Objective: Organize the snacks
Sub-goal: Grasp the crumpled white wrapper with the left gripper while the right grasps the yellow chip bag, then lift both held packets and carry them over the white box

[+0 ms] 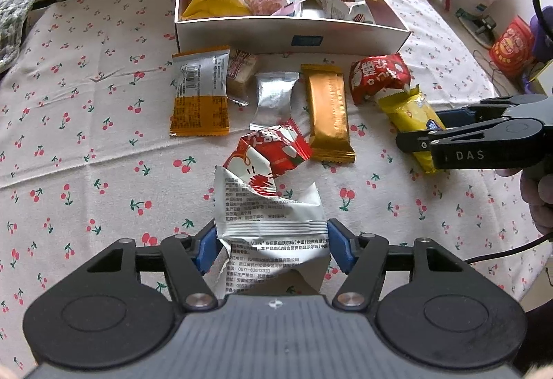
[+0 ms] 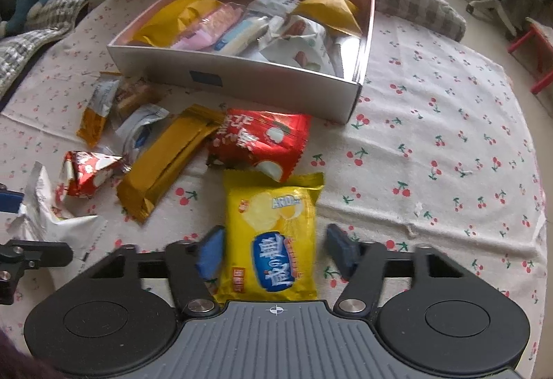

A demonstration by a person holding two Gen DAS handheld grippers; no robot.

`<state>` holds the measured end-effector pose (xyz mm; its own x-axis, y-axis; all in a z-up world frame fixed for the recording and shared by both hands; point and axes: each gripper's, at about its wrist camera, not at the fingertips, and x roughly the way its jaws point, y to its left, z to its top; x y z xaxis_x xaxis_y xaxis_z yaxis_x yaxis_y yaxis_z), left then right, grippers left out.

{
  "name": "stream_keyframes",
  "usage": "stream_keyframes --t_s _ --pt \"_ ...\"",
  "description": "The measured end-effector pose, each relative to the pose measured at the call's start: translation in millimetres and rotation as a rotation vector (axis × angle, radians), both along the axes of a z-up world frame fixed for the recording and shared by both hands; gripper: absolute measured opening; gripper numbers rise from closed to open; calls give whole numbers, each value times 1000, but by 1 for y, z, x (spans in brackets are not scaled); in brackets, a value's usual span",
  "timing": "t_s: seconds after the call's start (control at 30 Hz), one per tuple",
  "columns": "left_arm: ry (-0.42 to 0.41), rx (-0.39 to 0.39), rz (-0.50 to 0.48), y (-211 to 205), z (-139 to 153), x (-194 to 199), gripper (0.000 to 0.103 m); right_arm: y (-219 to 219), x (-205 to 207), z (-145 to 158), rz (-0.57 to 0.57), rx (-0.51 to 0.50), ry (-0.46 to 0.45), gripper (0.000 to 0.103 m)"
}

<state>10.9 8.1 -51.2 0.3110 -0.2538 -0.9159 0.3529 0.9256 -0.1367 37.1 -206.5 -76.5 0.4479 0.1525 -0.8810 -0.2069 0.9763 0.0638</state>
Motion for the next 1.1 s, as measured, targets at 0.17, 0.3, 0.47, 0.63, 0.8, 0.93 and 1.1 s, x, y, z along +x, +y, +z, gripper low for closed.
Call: stream_keyframes --t_s 0.17,0.3,0.47,0.63,0.8,0.93,1.1 --pt "-4 -13 -1 0 3 -2 59 -1 -1 2 -1 3 8 51" --pt "-9 -15 -3 -1 6 -4 58 -2 -3 4 -12 -1 10 51" --pt "-18 -15 -13 -3 11 -8 56 -5 -6 12 -16 3 1 51" --pt "-28 -20 -21 -6 16 -11 51 -5 -9 23 -16 17 -17 51" --pt "-56 2 -48 -9 20 -15 51 -4 -11 29 -14 24 -24 51" --pt "-39 52 -55 -13 8 -14 62 -4 -12 27 -22 20 -7 51" --pt "-29 93 -50 -13 -4 -7 65 -2 -14 26 -17 22 10 51"
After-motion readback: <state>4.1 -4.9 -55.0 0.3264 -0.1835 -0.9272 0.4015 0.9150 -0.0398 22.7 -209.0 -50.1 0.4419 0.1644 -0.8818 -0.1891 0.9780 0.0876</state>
